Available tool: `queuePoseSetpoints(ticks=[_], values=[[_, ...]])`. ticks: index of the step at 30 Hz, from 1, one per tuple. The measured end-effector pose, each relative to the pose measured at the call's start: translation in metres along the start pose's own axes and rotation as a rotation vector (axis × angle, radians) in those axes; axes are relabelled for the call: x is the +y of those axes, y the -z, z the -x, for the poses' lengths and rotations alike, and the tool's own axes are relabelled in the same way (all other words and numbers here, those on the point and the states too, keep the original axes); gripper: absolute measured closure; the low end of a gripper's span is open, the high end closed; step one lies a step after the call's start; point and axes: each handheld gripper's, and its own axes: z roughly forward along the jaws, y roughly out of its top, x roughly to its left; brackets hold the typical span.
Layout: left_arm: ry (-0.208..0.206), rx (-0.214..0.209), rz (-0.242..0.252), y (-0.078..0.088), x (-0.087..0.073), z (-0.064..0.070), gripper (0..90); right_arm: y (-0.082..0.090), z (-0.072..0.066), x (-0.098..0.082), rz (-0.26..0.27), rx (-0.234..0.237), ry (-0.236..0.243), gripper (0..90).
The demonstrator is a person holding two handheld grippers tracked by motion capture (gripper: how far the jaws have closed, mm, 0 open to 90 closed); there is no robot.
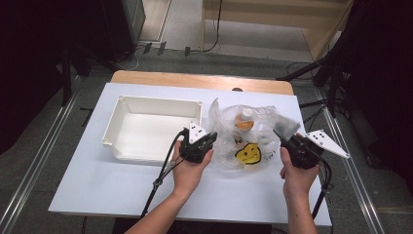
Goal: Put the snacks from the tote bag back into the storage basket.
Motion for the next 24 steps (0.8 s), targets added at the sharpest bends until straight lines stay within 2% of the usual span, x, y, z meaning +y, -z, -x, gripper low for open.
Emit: queuePoseSetpoints(ticks=[1,2,5,6,7,8,9,10,13,14,15,16,17,18,20,21,23,24], values=[[-0.013,-0.001,-0.009,-0.001,-0.003,0.003,88.3,-0.012,0.006,-0.012,-0.069,-0.062,0.018,88.2],[-0.013,-0.001,-0.009,-0.001,-0.003,0.003,88.3,-0.012,0.006,-0.012,-0.069,-0.062,0.018,88.2],[-0.030,0.007,-0.011,-0.002,-0.008,0.006,88.3,-0.030,0.018,-0.034,-0.191,-0.117,-0.015,90.0],[-0.035,0.011,-0.006,-0.001,-0.010,0.007,88.3,-0.034,0.020,-0.039,-0.217,-0.131,-0.016,90.0],[-0.036,0.021,0.010,-0.001,-0.014,0.008,88.4,-0.040,0.026,-0.051,-0.270,-0.164,-0.018,90.0],[-0.036,0.021,0.010,-0.001,-0.014,0.008,88.4,-0.040,0.026,-0.051,-0.270,-0.164,-0.018,90.0],[-0.032,0.016,0.047,0.001,-0.019,0.008,88.4,-0.042,0.029,-0.055,-0.276,-0.173,-0.031,90.0],[-0.032,0.016,0.047,0.001,-0.019,0.008,88.4,-0.042,0.029,-0.055,-0.276,-0.173,-0.031,90.0],[-0.048,0.009,0.087,0.001,-0.027,0.010,88.3,-0.038,0.029,-0.052,-0.241,-0.133,-0.035,89.2],[-0.057,0.010,0.093,0.002,-0.029,0.010,88.2,-0.036,0.028,-0.050,-0.219,-0.103,-0.034,85.8],[-0.054,0.002,0.112,0.002,-0.034,0.009,87.6,-0.033,0.026,-0.047,-0.182,-0.048,-0.041,76.4],[-0.054,0.002,0.112,0.002,-0.034,0.009,87.3,-0.033,0.026,-0.047,-0.182,-0.048,-0.041,76.4],[-0.050,-0.002,0.123,0.001,-0.036,0.009,87.3,-0.031,0.025,-0.046,-0.171,-0.026,-0.052,72.2],[-0.049,-0.004,0.130,0.001,-0.039,0.009,86.7,-0.028,0.023,-0.045,-0.150,0.002,-0.040,63.8],[-0.041,-0.010,0.133,-0.001,-0.044,0.009,85.8,-0.026,0.022,-0.045,-0.141,0.001,-0.028,60.7],[-0.053,-0.012,0.139,-0.003,-0.048,0.010,85.3,-0.023,0.019,-0.044,-0.125,0.001,-0.015,54.8],[-0.061,-0.017,0.147,-0.002,-0.048,0.011,84.9,-0.020,0.016,-0.043,-0.107,0.004,-0.002,51.8],[-0.070,-0.026,0.168,0.000,-0.048,0.012,84.3,-0.018,0.014,-0.042,-0.100,0.000,0.004,49.4]])
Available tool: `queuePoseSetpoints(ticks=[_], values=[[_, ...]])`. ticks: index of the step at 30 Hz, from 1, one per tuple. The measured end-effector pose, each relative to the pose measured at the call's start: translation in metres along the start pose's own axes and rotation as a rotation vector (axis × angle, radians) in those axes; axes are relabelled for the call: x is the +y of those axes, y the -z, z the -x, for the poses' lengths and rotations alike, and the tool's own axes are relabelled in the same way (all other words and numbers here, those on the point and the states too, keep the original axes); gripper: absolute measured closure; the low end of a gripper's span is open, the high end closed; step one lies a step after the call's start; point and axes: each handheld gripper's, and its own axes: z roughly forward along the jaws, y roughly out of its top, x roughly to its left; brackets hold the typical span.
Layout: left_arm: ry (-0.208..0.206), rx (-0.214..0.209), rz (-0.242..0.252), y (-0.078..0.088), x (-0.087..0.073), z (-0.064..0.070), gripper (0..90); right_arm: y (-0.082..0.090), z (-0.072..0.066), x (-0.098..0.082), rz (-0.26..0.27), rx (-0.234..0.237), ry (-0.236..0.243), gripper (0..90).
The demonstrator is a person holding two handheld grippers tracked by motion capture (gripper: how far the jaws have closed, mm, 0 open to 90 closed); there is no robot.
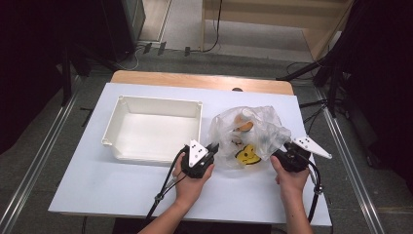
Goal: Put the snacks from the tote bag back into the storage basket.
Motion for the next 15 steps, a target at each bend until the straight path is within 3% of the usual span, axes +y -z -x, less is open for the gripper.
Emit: queuePoseSetpoints(ticks=[1,6,11,15], values=[[-0.002,-0.008,-0.004,0.000,-0.001,0.000,83.4,0.005,-0.006,0.000,0.013,0.001,0.028,45.5],[-0.002,-0.022,0.016,0.001,-0.002,-0.001,83.7,0.012,-0.016,-0.005,0.007,-0.009,0.056,39.7],[0.063,-0.038,0.021,0.003,-0.003,-0.010,84.2,0.026,-0.030,-0.020,-0.034,-0.038,0.068,29.7],[0.083,-0.037,0.021,0.004,-0.003,-0.013,84.8,0.040,-0.034,-0.023,-0.030,-0.044,0.073,27.2]])
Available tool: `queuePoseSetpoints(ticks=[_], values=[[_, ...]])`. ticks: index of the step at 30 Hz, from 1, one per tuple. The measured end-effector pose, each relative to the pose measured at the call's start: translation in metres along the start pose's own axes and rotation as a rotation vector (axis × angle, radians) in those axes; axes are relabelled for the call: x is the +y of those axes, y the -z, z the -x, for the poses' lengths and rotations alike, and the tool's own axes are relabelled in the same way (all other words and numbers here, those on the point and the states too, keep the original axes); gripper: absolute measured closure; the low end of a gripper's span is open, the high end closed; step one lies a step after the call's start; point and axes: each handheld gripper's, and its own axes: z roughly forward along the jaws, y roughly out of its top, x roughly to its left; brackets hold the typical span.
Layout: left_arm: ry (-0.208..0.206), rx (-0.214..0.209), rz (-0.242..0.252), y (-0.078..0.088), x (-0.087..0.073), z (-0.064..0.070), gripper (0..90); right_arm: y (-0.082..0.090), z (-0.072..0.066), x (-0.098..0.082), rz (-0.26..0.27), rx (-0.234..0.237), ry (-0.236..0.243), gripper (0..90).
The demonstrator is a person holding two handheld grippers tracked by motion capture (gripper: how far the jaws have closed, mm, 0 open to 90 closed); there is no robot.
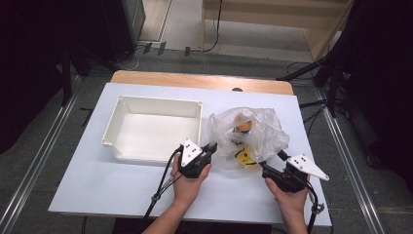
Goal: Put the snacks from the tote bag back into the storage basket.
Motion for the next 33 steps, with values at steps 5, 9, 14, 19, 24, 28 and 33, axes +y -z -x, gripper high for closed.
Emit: queuePoseSetpoints(ticks=[5,9,14,19,24,28,33], values=[[0.003,-0.007,0.000,0.000,0.000,-0.001,84.7,0.023,0.001,0.000,0.002,-0.017,0.003,21.6],[0.007,-0.004,-0.001,-0.001,0.000,-0.001,84.6,0.036,-0.001,0.004,0.026,-0.034,0.024,20.3],[0.012,-0.005,0.003,-0.001,0.000,-0.002,84.2,0.044,-0.007,0.020,0.064,-0.006,0.012,22.0],[0.020,-0.011,0.006,-0.001,0.000,-0.003,84.2,0.037,-0.015,0.032,0.066,-0.007,0.041,23.5],[0.017,-0.008,0.008,-0.001,-0.001,-0.003,86.1,0.024,-0.020,0.053,0.097,-0.012,0.038,24.4],[0.017,-0.008,0.009,-0.001,-0.001,-0.004,86.0,0.012,-0.019,0.072,0.129,-0.037,0.035,27.2],[0.023,-0.005,0.010,0.000,-0.001,-0.004,85.9,-0.017,-0.013,0.078,0.061,-0.032,0.023,30.5]])
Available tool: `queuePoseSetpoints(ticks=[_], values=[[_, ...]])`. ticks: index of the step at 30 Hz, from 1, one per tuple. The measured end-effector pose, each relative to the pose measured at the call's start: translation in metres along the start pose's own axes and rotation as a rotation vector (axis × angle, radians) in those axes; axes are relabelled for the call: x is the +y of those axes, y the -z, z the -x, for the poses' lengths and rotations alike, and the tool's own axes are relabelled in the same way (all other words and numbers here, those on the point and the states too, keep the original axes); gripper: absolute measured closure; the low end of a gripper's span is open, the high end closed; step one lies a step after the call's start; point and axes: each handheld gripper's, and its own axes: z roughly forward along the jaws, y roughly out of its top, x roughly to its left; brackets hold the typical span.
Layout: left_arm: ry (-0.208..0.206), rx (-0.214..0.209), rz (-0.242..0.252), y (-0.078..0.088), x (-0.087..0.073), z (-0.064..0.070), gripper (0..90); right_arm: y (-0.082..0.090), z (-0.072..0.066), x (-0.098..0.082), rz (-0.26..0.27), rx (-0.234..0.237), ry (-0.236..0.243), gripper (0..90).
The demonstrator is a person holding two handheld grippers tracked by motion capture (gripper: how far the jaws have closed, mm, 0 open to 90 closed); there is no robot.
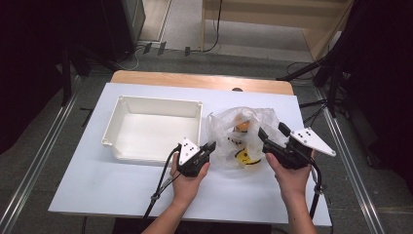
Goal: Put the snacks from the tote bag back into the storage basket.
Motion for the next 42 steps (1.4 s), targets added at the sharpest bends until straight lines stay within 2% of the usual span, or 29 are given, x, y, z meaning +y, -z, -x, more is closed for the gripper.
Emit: queuePoseSetpoints(ticks=[3,7,10,12,13,14,16,18,22,26,27,28,30,31,32,33,35,37,38,39,42], values=[[0.007,-0.003,0.007,0.000,0.000,0.000,86.0,-0.016,-0.004,-0.001,-0.040,0.041,0.019,28.3],[0.009,-0.003,0.008,0.000,0.000,0.000,86.0,-0.024,-0.009,-0.003,-0.072,0.046,0.048,26.6],[0.005,-0.004,0.008,0.000,0.000,0.000,86.0,-0.033,-0.011,-0.006,-0.095,0.049,0.067,31.7],[0.006,-0.003,0.008,0.000,0.000,0.000,86.0,-0.035,-0.013,-0.009,-0.100,0.053,0.106,52.9],[0.005,-0.003,0.009,0.000,0.000,-0.001,86.1,-0.035,-0.014,-0.009,-0.093,0.056,0.109,61.7],[0.005,-0.003,0.009,0.000,0.000,-0.001,86.0,-0.035,-0.014,-0.009,-0.093,0.056,0.109,61.7],[0.005,-0.003,0.010,0.000,0.000,0.000,86.0,-0.032,-0.012,-0.008,-0.070,0.066,0.099,80.3],[0.002,-0.004,0.008,0.000,0.000,0.000,86.1,-0.029,-0.008,-0.002,-0.029,0.064,0.087,90.0],[-0.002,0.000,0.007,0.000,0.000,0.000,86.2,-0.032,-0.004,0.007,-0.014,0.056,0.103,90.0],[-0.004,0.004,0.008,0.000,0.000,0.000,86.2,-0.045,0.003,0.023,-0.018,0.055,0.067,90.0],[-0.003,0.008,0.004,0.000,0.000,0.000,86.2,-0.054,0.004,0.031,-0.041,0.058,0.061,90.0],[-0.003,0.008,0.004,0.000,0.000,0.000,86.3,-0.054,0.004,0.031,-0.041,0.058,0.061,90.0],[-0.005,0.017,-0.001,0.000,-0.001,0.000,86.4,-0.065,0.007,0.038,-0.083,0.065,0.069,89.3],[-0.005,0.024,-0.002,0.000,-0.001,0.000,86.5,-0.071,0.010,0.040,-0.107,0.068,0.060,88.1],[-0.007,0.042,-0.010,-0.001,-0.001,0.001,87.1,-0.081,0.016,0.041,-0.139,0.068,0.032,86.7],[-0.007,0.042,-0.010,-0.001,-0.001,0.001,87.5,-0.081,0.016,0.041,-0.139,0.068,0.032,86.7],[-0.020,0.053,-0.017,-0.001,-0.001,0.002,88.1,-0.089,0.024,0.036,-0.150,0.046,-0.001,84.2],[-0.026,0.058,-0.020,-0.001,-0.002,0.003,88.8,-0.094,0.033,0.027,-0.152,0.046,-0.068,82.7],[-0.030,0.060,-0.021,-0.001,-0.002,0.004,89.0,-0.096,0.037,0.020,-0.151,0.046,-0.098,82.7],[-0.036,0.058,-0.023,-0.002,-0.002,0.004,89.1,-0.101,0.042,0.007,-0.169,0.019,-0.130,84.2],[-0.049,0.045,-0.023,-0.001,-0.002,0.004,89.2,-0.104,0.046,-0.005,-0.190,0.015,-0.149,87.2]])
